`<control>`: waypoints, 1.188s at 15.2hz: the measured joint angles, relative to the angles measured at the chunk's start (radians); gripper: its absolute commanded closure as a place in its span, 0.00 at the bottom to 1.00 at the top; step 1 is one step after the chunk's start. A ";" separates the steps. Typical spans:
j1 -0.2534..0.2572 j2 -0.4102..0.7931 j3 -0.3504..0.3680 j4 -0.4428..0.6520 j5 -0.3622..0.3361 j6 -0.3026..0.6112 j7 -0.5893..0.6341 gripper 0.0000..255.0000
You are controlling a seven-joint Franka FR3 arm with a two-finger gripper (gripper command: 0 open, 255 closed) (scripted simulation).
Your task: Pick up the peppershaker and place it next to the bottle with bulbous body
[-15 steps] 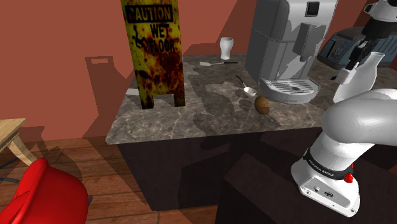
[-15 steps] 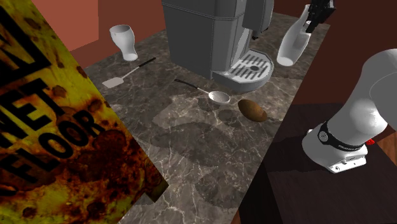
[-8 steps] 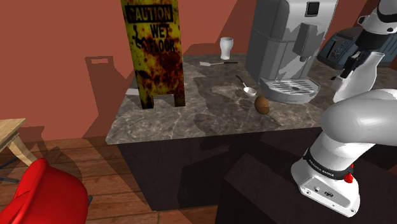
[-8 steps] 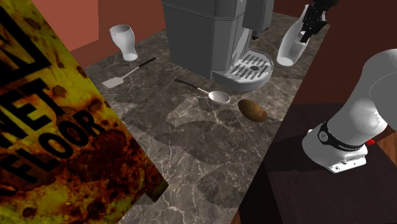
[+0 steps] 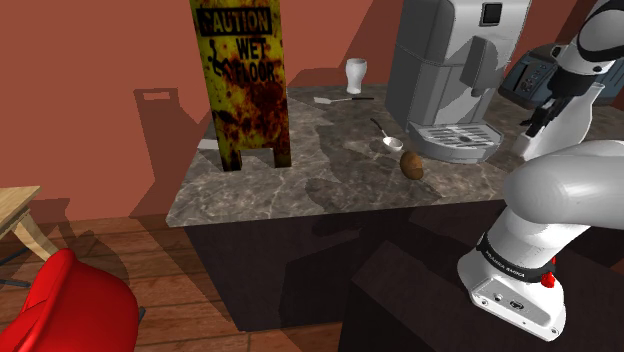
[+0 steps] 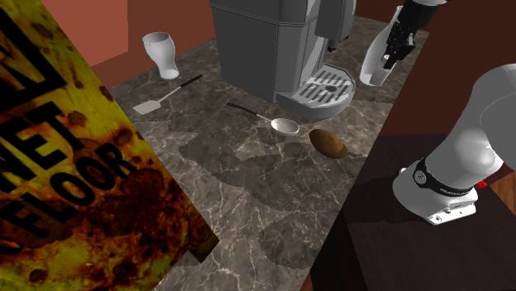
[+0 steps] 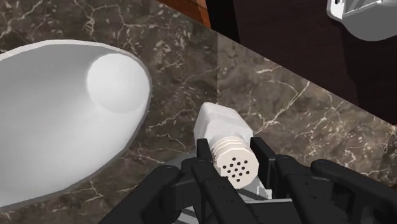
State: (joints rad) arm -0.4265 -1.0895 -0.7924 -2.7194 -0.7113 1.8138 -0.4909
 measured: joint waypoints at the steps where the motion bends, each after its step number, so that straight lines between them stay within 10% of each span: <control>1: -0.003 0.002 -0.010 -0.010 -0.010 0.012 0.001 1.00; 16: -0.016 0.045 -0.116 -0.093 -0.105 0.140 0.017 1.00; 17: -0.016 0.045 -0.116 -0.093 -0.105 0.140 0.017 0.00; 18: -0.016 0.045 -0.116 -0.093 -0.105 0.140 0.017 0.00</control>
State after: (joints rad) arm -0.4424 -1.0450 -0.9087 -2.8129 -0.8164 1.9541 -0.4742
